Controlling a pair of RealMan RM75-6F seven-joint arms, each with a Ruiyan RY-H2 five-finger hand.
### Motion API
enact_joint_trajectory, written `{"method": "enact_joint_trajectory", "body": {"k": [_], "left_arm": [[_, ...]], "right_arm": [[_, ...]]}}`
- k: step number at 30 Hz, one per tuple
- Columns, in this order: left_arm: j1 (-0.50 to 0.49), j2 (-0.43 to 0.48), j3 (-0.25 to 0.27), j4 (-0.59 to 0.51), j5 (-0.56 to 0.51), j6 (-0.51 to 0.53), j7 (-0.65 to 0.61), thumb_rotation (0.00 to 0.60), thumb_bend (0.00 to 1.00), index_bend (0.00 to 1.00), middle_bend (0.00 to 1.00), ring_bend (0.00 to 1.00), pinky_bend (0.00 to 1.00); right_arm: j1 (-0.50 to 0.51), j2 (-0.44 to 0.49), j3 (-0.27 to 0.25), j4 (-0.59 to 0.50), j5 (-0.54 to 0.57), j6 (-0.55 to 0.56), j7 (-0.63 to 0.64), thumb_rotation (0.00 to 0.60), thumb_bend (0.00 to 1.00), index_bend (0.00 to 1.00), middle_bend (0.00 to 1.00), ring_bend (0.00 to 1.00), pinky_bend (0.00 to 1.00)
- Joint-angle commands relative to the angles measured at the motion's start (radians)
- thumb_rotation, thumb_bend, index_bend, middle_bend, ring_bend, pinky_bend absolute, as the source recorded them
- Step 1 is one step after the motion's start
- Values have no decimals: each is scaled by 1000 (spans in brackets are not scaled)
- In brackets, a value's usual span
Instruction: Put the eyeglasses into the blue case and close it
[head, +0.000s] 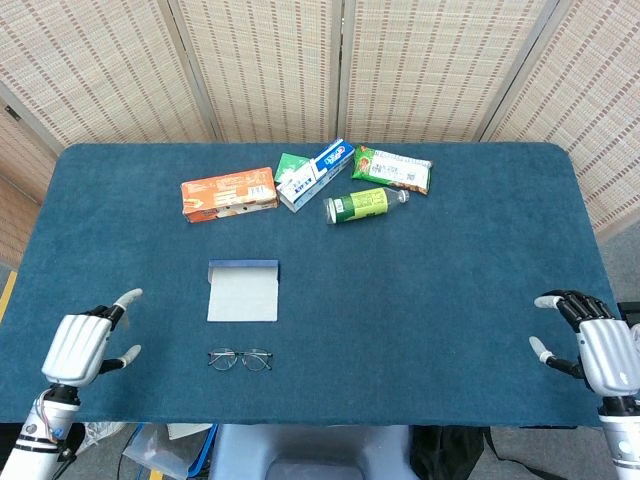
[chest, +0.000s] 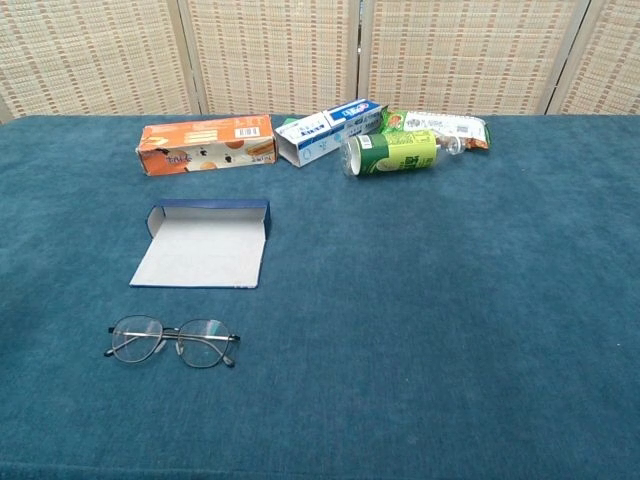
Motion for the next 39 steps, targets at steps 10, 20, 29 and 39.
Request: {"method": "enact_joint_trajectory", "body": {"k": [10,20,29,39], "left_arm": [[-157,-35,6,-48,39,-203,62,600,179,303,1000,986,1000],[-242,-158,13,-3,9,-301,137,600,179,288,1000,1000,1000],[-295,-254,5,65,-95,-356,216,600,179,274,1000,1000,1000],[-329,-326,19,108,-180,-379,267,600,179,267,1000,1000,1000]], "right_arm": [[-2,5,-3,-5,8,-4,-5,600,248,326,298,229,231],[3,7,-5,-11,16,-20,-12,600,248,326,298,229,230],[6,12,-3,-19,23,-26,-20,600,249,326,298,229,230],[10,18,-2,-29,30,-35,-29,600,249,326,298,229,230]]}}
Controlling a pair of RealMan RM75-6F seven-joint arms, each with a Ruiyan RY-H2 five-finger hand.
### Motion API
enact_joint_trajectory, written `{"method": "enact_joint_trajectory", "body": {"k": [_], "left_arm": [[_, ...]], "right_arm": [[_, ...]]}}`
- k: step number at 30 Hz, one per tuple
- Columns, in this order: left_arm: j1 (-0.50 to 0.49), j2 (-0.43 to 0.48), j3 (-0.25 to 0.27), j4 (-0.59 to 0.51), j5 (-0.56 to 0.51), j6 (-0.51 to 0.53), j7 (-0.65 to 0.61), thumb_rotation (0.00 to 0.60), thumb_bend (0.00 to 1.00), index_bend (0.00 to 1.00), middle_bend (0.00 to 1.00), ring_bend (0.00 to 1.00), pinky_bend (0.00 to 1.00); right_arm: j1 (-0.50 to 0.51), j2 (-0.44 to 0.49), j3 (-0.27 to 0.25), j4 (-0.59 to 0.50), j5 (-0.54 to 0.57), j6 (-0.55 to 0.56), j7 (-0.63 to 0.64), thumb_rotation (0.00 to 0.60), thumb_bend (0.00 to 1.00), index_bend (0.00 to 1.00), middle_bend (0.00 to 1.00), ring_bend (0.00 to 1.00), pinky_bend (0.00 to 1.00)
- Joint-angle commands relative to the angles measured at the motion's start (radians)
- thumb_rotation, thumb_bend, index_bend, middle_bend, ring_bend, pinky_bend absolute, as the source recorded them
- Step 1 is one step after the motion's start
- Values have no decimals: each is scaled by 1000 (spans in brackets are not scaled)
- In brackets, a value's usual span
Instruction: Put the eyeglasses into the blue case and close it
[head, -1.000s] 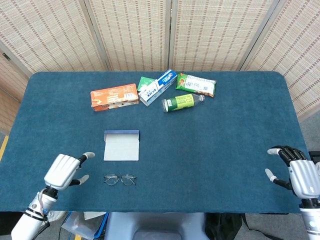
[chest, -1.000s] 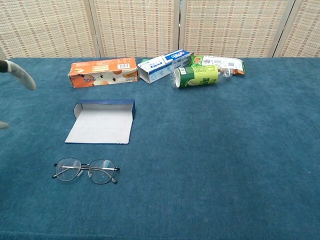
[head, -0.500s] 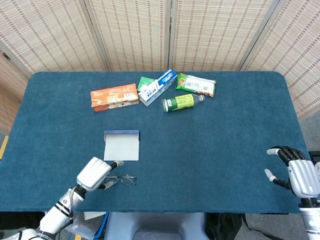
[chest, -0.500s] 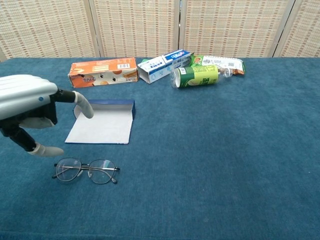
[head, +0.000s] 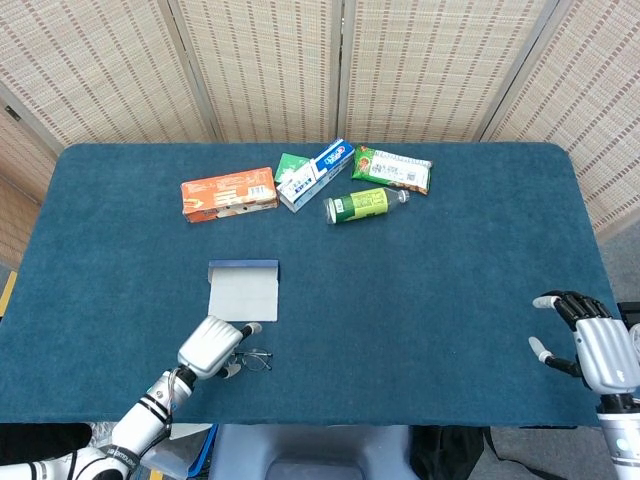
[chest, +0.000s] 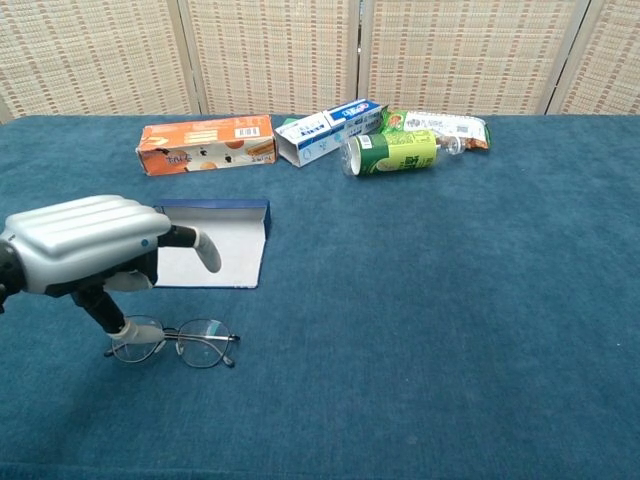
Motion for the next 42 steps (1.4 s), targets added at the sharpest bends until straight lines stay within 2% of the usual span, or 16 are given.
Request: {"method": "enact_joint_trajectory", "body": {"k": [1,20,33,42], "left_arm": [[-11,-18,7,15,-18,-9,11,600,179,266,1000,1000,1000],[-52,-95,13,111,-114,-11,17,600,179,256,1000,1000,1000],[-62,-67,20,137,-177,21,70,600,179,269,1000,1000,1000],[-60,-50,45,113,-182,24,60,600,179,373,1000,1000,1000]], "right_arm": [[0,2,0,-2,0,0,-1,600,249,326,298,229,230],[0,4,-2,-15,3,-2,-14,600,249,326,298,229,231],[3,1,-1,-17,5,-6,-18,600,249,326,298,229,231],[7,1,0,-17,5,-10,-19,600,249,326,298,229,231]]}}
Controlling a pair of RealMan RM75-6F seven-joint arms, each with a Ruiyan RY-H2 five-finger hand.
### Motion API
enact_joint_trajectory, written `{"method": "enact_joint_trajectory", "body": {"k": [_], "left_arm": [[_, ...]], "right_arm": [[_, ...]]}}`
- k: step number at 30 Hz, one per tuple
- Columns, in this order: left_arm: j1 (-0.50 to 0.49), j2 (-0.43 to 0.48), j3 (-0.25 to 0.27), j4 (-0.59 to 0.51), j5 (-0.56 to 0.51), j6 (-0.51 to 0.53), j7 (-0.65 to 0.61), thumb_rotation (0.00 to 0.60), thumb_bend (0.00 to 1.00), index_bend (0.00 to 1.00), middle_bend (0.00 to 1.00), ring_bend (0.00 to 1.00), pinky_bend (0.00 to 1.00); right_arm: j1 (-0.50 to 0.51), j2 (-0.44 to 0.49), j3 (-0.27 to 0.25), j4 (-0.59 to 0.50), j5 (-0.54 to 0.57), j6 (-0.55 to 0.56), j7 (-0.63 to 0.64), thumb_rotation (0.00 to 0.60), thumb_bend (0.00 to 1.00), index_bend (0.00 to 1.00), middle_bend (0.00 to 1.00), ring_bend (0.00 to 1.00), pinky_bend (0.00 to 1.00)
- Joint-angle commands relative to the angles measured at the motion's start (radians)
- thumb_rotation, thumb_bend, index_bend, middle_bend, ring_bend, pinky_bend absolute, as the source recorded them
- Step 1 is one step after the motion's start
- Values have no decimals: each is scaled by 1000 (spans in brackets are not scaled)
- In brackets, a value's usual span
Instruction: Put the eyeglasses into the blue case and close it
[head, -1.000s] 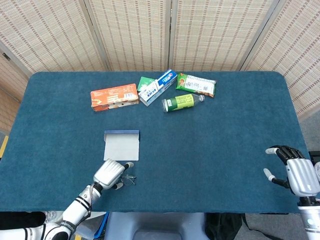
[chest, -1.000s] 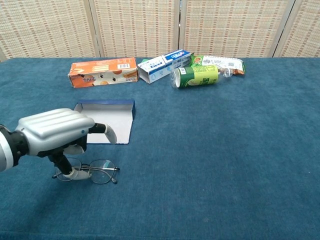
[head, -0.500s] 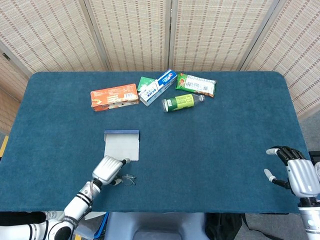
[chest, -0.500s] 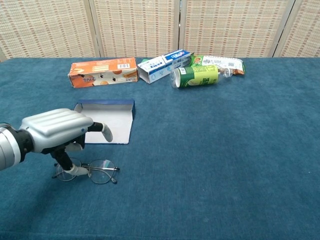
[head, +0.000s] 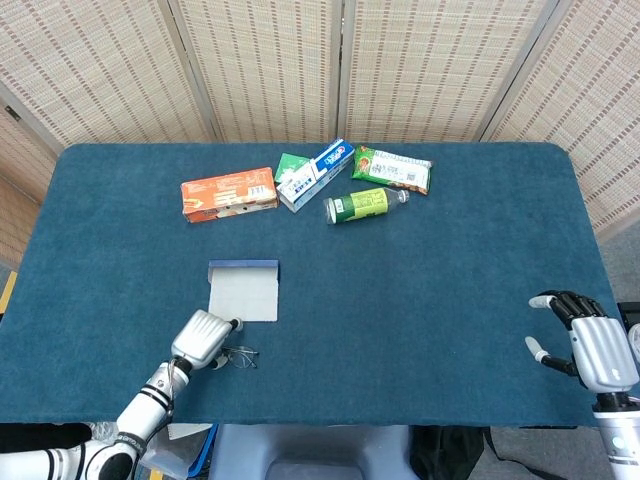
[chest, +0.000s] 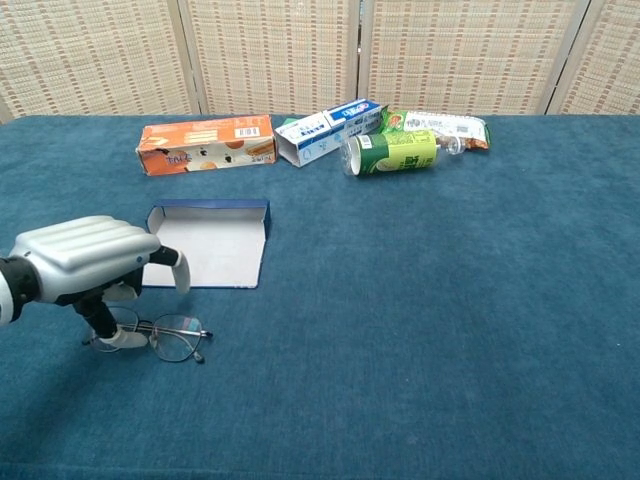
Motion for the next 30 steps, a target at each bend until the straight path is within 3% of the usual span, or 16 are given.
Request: {"method": "enact_joint_trajectory", "body": {"k": [1,13,30], "left_arm": [[-2,2,4,-5,-6,1,8,600,180,381,1000,1000,1000],[-16,19,19,-61,-80,21,96,600,270,451,1000,1000,1000],[-35,13,32,-65,-114,31,103,600,357,572,1000,1000,1000]], "right_arm": [[0,1,0,0,0,1,0,600,249,326,298,230,231],[-2,0,-1,0,3,1,0,600,249,326,298,230,230],[-6,3,-3,-6,3,5,-3,600,249,326,298,230,230]]}}
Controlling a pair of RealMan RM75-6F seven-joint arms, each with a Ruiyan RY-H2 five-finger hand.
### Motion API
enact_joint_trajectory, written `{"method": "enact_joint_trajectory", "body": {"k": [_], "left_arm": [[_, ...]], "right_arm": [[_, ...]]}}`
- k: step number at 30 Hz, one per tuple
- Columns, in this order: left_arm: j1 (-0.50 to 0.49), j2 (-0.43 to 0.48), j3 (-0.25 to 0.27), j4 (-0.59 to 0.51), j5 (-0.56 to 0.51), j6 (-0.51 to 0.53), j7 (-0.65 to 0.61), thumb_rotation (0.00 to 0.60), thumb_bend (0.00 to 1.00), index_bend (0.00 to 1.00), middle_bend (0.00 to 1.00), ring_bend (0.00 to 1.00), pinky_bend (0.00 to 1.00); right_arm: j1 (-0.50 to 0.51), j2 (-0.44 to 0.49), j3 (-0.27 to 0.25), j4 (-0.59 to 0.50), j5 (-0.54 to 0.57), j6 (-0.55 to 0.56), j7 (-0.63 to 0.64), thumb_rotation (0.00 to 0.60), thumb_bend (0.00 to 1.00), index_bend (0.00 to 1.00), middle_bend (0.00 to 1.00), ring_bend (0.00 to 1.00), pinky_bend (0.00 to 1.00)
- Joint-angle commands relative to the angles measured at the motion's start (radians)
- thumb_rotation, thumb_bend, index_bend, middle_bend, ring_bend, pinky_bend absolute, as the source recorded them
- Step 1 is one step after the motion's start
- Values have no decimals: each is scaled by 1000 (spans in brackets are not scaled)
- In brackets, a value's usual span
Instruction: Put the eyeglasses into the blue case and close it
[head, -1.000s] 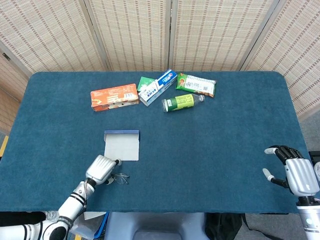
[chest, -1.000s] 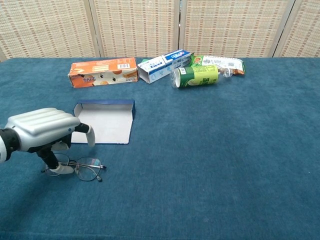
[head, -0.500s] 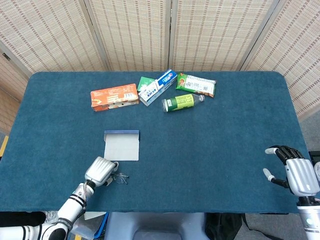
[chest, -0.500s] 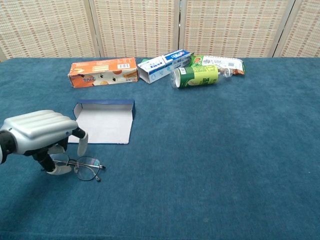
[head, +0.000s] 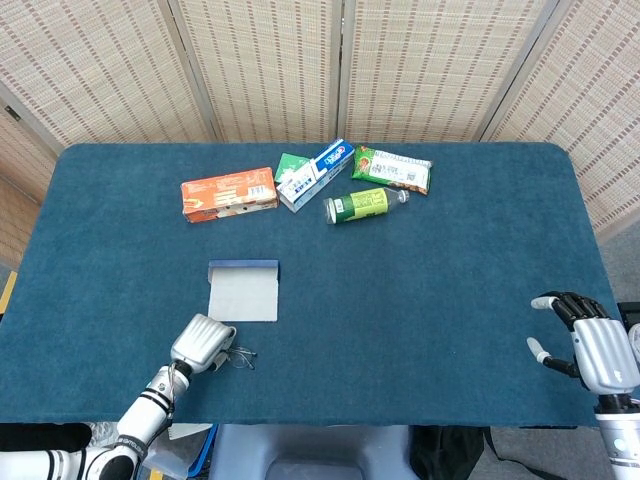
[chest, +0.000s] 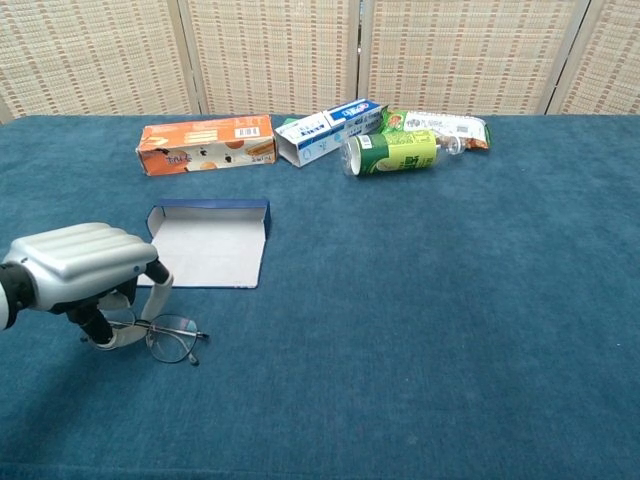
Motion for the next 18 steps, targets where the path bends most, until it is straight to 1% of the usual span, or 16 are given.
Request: {"method": "enact_joint_trajectory", "body": {"k": [1,9,14,18], "left_arm": [[-1,0,2,1,-1,1,-3,600,361,577,1000,1000,1000],[-5,9,9,-4,-5,1,-12,600,414,604,1000,1000,1000],[-2,20,4,-8,8,9,-46,600,446,656,1000,1000,1000],[8,28,-1,-14,31,26,-84,600,455,675,1000,1000,1000]], "right_arm": [[0,0,0,-1,0,0,-1,600,249,326,298,230,230],[1,0,1,-6,0,-1,-5,600,249,326,298,230,230],[2,0,1,-8,-3,0,-6,600,249,326,298,230,231],[0,2,0,-11,-7,5,-6,600,248,326,298,230,230]]}}
